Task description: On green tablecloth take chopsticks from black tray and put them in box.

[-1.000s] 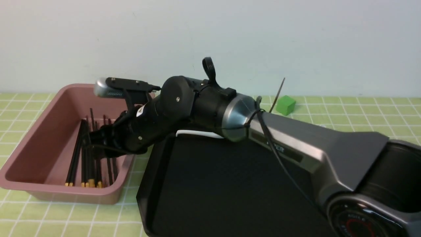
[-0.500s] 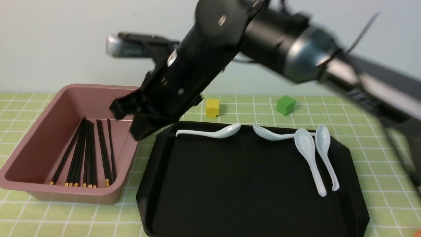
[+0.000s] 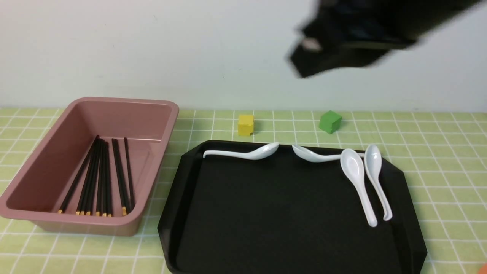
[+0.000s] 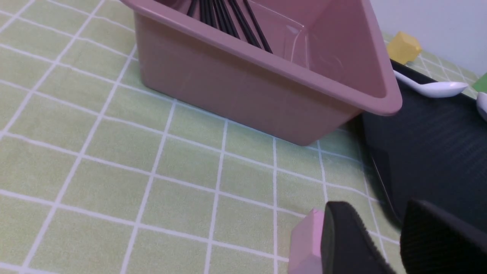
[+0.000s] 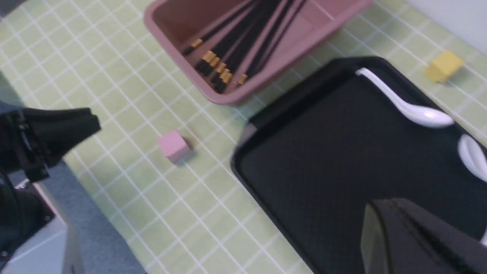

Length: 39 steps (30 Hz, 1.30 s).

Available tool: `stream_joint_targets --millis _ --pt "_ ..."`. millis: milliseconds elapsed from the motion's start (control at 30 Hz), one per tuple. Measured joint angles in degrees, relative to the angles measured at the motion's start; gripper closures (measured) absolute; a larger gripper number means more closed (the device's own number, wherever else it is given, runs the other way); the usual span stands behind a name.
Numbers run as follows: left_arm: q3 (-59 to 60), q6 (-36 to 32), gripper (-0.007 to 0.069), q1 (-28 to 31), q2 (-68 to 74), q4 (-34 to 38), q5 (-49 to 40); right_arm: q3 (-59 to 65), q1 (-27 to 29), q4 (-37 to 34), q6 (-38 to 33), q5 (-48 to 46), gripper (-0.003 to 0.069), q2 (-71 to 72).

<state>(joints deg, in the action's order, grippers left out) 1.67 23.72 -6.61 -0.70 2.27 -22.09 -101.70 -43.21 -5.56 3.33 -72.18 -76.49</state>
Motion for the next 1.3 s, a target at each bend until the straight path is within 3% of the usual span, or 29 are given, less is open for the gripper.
stream_joint_targets --millis 167,300,467,600,1300 --pt "0.00 0.00 0.0386 0.00 0.00 0.00 0.00 16.60 0.00 7.61 5.52 1.72 0.0659 14.19" --pt "0.00 0.00 0.0386 0.00 0.00 0.00 0.00 38.33 0.00 13.04 9.79 16.02 0.0657 31.72" --pt "0.00 0.00 0.0386 0.00 0.00 0.00 0.00 64.16 0.00 16.43 17.03 43.13 0.0657 51.64" --pt "0.00 0.00 0.0386 0.00 0.00 0.00 0.00 76.64 0.00 18.83 19.16 54.53 0.0656 58.90" --pt "0.00 0.00 0.0386 0.00 0.00 0.00 0.00 80.10 0.00 19.90 19.68 57.98 0.0636 59.81"
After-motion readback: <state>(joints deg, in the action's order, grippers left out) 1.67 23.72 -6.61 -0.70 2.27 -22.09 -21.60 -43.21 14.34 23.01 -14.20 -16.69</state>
